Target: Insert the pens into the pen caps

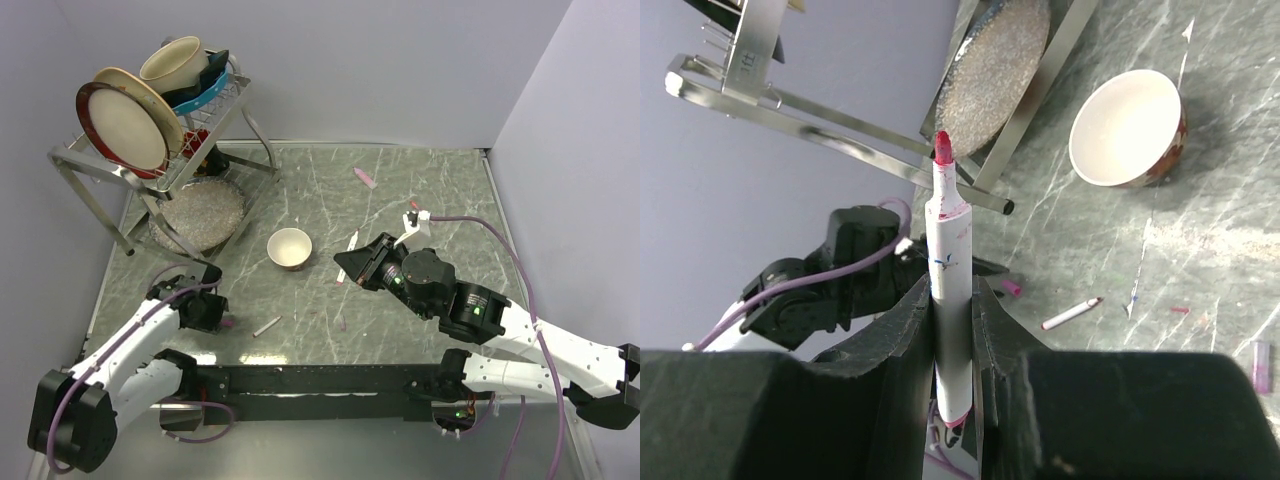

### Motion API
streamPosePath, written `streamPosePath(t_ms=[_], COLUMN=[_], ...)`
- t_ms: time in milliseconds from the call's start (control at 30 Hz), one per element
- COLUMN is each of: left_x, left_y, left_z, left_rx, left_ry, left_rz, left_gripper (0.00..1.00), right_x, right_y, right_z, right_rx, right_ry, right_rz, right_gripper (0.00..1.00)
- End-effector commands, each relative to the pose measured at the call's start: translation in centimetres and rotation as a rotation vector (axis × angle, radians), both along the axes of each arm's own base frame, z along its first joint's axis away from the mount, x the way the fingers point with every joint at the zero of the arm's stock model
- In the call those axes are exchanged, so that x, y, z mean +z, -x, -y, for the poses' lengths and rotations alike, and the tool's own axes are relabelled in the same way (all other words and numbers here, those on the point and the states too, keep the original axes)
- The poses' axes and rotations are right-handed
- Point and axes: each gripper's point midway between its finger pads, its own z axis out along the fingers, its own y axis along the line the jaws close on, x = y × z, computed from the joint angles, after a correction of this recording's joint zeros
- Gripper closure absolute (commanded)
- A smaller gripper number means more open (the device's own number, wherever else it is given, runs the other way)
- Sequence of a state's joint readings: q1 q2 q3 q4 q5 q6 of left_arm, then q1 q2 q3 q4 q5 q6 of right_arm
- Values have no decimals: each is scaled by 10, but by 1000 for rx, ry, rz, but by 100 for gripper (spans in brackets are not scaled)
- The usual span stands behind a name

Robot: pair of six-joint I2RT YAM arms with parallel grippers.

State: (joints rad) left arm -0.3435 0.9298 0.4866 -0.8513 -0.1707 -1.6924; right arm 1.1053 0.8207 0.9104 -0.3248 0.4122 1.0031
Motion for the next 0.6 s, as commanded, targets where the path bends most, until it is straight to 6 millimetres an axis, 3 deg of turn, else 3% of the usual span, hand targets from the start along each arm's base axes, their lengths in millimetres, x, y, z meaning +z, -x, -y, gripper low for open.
streamPosePath(t_ms=[0, 333, 567], left_x=[-14, -29, -28], left_y=[9, 20, 21], left_z=[4, 1, -2], left_rx=[19, 24, 20], left_ry=[28, 3, -18], left_rz=[-60, -146, -163], left_gripper=[56, 60, 73], right_x=[3, 1, 0], right_y=[-7, -7, -7], right_z=[8, 14, 12], right_rx=[-48, -68, -56], right_ry=[1, 12, 21], right_rz=[22, 22, 17], right_gripper=[100, 100, 100])
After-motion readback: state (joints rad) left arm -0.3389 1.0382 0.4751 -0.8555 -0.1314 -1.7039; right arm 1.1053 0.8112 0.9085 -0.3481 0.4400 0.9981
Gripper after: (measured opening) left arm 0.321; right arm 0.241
